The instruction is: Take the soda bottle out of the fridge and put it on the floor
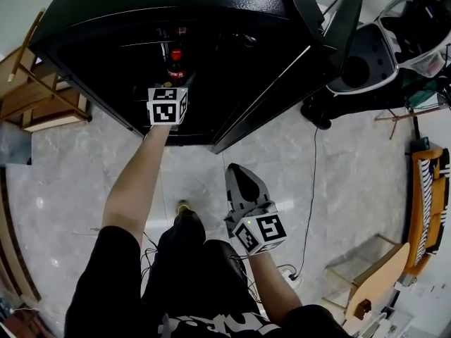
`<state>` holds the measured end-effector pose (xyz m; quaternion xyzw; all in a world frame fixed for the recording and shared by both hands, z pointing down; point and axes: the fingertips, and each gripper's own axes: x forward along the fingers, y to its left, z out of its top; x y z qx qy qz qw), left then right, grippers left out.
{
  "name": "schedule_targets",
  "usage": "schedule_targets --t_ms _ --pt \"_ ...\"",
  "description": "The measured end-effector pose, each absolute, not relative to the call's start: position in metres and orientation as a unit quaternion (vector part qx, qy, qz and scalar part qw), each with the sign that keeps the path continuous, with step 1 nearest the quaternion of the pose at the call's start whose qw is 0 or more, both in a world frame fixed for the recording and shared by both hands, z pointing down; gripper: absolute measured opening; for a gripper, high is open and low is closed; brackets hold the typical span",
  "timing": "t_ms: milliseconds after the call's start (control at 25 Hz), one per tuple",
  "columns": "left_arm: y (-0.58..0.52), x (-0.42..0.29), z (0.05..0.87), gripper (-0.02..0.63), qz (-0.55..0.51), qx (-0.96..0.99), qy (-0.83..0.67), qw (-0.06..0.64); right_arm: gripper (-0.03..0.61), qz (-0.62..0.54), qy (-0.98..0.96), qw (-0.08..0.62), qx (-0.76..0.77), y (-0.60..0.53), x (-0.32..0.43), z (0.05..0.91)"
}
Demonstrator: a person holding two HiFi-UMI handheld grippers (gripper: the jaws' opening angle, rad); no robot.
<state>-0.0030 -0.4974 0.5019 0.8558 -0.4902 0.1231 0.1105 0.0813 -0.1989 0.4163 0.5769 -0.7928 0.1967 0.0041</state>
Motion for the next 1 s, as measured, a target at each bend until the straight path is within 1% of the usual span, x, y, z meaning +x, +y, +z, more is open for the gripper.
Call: schedule_targets --t_ms 120,320,360,440,760,1000 --pt "-0.507 -0.004 0.502 0.379 0.12 0.857 -0.488 0.119 0.023 0.208 -0.789 0.004 0.578 -0.196 0.084 0.422" --pt "-0.521 -0.003 0.51 0.374 0.143 0.847 -0.5 0.107 0.023 0.212 -0.786 0.011 0.581 -0.192 0.091 0.427" --pt "-0.523 -0.004 0.512 0.365 0.146 0.844 -0.504 0.106 0.023 0.212 -0.785 0.012 0.582 -0.192 0.093 0.428" --pt "-0.525 -0.006 0.513 0.313 0.144 0.84 -0.514 0.099 0.023 0.212 -0.783 0.011 0.584 -0.192 0.097 0.431" --pt "-0.51 -0.012 0.51 0.307 0.134 0.835 -0.523 0.101 0.023 0.211 -0.784 0.012 0.584 -0.192 0.105 0.435" --pt "-0.473 -0.017 0.501 0.307 0.133 0.842 -0.512 0.102 0.023 0.207 -0.787 0.014 0.581 -0.183 0.108 0.427"
